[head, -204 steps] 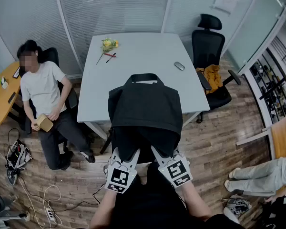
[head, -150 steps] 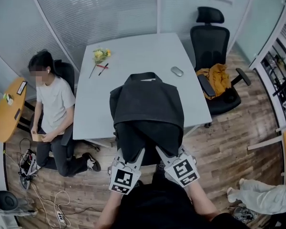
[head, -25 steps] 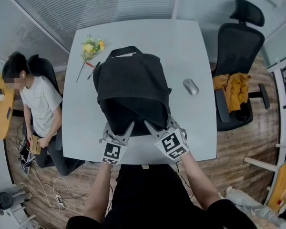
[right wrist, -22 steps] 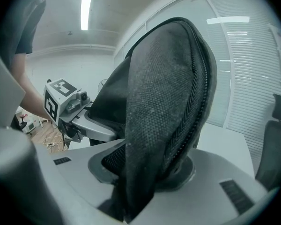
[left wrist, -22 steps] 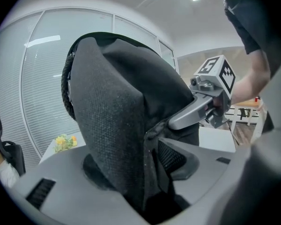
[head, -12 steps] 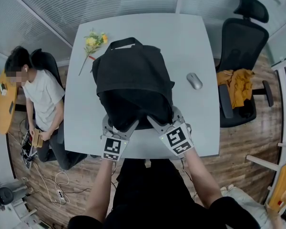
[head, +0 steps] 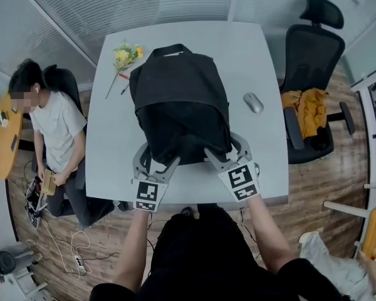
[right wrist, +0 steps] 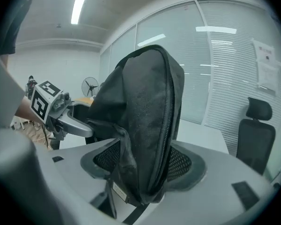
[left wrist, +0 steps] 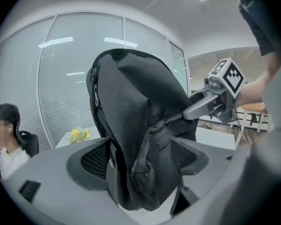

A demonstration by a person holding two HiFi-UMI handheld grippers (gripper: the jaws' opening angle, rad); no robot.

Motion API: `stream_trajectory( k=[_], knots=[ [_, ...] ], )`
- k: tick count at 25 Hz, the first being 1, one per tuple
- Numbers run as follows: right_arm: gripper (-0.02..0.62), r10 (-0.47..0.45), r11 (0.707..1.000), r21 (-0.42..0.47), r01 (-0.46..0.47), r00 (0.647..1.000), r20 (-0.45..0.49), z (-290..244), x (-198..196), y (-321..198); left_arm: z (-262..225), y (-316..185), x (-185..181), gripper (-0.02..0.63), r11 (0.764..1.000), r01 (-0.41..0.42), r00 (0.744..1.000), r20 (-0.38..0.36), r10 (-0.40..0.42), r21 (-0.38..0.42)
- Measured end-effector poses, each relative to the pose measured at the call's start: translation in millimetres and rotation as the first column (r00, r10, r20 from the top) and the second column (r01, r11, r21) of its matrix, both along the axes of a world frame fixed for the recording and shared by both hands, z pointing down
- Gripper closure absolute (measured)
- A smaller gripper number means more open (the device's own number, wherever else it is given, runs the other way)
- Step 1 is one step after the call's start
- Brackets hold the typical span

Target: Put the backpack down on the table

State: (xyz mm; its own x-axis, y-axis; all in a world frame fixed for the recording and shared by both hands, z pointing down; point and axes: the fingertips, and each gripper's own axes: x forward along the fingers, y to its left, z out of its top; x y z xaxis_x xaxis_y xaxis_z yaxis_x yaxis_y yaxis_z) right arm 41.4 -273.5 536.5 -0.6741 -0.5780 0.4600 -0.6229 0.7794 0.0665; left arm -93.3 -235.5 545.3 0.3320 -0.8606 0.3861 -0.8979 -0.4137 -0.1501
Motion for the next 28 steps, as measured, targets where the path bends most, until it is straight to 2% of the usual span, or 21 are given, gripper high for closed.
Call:
stream_trajectory(
  k=[5,9,17,25,28],
  knots=[
    [0.299,0.111,0.994,0.006,-0.111,0.994,0.01,-6.9,23.8,25.2,-4.4,25.8,-2.5,0.224,1.0,-0.015,1.0,-0.008,0.015,0.014],
    [0.301,0.151,0.989,0.005,-0.151,0.989,0.003,-5.4,31.5,58.5,-6.7,53.4,-7.1,0.224,1.0,-0.018,1.0,-0.022,0.018,0.023],
    [0.302,0.189,0.982,-0.013,-0.188,0.982,0.006,-1.2,28.9,149.5,-8.1,135.2,-8.6,0.225,0.998,-0.055,0.997,-0.045,0.055,0.013],
    [0.336,0.19,0.981,0.024,-0.19,0.982,0.022,-24.2,24.4,218.1,-25.1,197.1,-5.6,0.235,0.995,-0.088,0.993,-0.077,0.092,0.055],
    [0.357,0.174,0.984,0.032,-0.175,0.984,0.034,-34.4,19.9,238.2,-33.4,212.5,-0.6,0.263,0.992,-0.101,0.991,-0.083,0.107,0.079]
  ],
)
